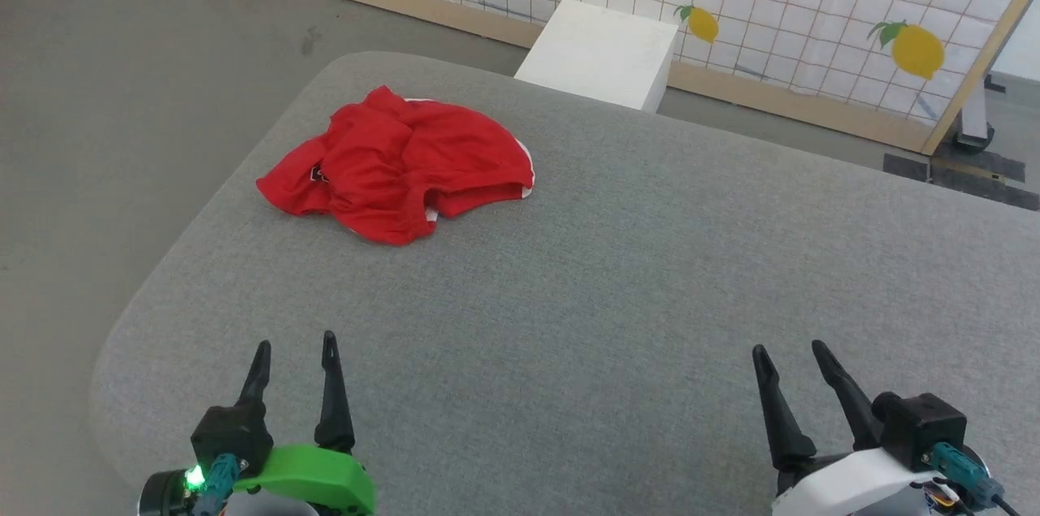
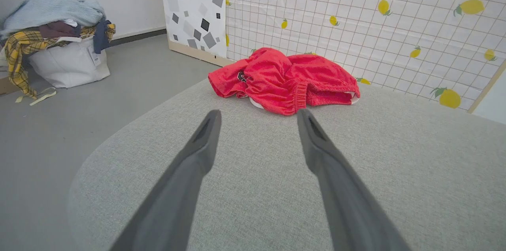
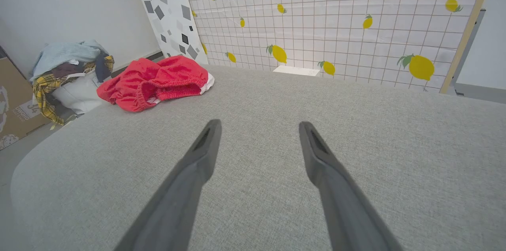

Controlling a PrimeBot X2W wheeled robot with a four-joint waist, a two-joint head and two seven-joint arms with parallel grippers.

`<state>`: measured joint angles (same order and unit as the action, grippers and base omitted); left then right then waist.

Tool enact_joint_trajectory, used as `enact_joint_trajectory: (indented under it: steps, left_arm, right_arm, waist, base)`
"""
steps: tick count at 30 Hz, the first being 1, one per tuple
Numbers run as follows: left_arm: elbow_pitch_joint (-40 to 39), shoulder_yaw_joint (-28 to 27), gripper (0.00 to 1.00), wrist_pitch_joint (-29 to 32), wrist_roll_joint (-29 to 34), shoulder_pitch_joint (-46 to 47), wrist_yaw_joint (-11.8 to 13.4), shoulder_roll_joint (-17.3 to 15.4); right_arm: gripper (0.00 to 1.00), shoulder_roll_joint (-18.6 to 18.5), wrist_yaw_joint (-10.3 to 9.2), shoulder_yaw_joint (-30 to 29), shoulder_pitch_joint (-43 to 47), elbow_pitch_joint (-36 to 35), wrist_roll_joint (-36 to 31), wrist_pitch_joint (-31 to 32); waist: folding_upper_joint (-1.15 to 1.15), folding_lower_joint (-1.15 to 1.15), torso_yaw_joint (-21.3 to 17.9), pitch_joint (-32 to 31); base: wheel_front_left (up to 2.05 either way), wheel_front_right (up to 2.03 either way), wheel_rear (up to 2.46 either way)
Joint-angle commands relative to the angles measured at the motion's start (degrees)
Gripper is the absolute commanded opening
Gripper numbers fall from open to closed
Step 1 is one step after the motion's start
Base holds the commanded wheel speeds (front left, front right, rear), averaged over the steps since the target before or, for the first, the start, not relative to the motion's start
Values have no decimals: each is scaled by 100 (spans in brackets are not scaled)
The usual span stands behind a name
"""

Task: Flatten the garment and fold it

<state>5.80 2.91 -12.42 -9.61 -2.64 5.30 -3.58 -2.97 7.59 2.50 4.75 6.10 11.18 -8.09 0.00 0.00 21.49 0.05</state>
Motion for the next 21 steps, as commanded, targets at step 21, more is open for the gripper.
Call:
enact_joint_trajectory:
  steps: [21]
  left_arm:
    - [416, 130, 100, -199, -114, 601, -43, -193]
  right_arm:
    - [100, 10, -10, -31, -73, -56, 155, -22]
  waist:
    - [0, 0, 73, 174]
  base:
    - [0, 0, 0]
